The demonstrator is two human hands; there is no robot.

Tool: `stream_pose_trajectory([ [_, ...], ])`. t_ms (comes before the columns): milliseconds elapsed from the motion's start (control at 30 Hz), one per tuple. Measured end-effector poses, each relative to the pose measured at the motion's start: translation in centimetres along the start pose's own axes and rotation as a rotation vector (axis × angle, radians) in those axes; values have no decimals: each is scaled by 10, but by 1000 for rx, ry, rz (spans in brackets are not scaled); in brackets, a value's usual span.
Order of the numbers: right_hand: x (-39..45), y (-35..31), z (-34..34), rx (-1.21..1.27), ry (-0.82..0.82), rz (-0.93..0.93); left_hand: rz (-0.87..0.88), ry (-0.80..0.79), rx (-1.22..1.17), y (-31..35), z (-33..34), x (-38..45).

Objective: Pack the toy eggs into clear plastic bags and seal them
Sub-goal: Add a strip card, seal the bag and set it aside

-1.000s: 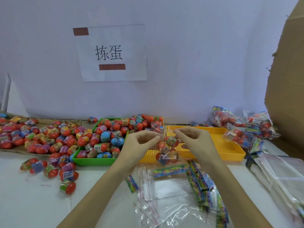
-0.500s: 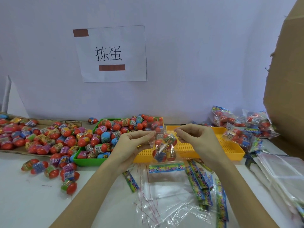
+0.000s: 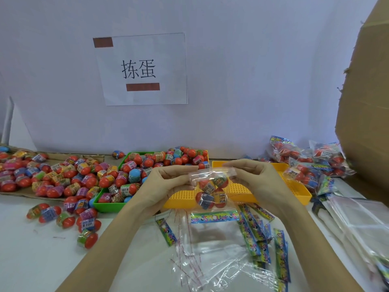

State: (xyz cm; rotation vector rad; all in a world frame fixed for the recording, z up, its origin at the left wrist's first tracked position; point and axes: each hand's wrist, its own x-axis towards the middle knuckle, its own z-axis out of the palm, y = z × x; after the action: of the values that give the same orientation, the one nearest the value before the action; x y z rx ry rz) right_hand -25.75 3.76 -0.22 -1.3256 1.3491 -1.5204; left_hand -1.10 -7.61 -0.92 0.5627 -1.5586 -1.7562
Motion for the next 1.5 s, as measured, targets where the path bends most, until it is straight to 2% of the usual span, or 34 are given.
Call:
stream_pose_trajectory([
  [167, 2, 2, 2, 67, 25, 13, 88, 13, 85, 2, 4, -1],
  [433, -1, -1, 2, -44, 11, -50, 191, 6, 232, -1, -2, -2],
  [633, -8, -10, 0, -195, -32, -131, 206, 8, 248, 1, -3, -2],
  [800, -9, -15, 1, -234, -76, -115, 202, -30, 191, -2, -9, -1],
  [933, -9, -17, 7, -198, -34, -115, 224, 55, 325, -1, -2, -1],
  [1067, -9, -15, 13, -153, 21, -99, 225, 91, 361, -3, 6, 1],
  [1333, -6, -11, 13, -121, 35, -119, 273, 112, 255, -4, 11, 0],
  [1500, -5, -10, 18, -56, 109, -150, 252, 178, 129, -4, 15, 3],
])
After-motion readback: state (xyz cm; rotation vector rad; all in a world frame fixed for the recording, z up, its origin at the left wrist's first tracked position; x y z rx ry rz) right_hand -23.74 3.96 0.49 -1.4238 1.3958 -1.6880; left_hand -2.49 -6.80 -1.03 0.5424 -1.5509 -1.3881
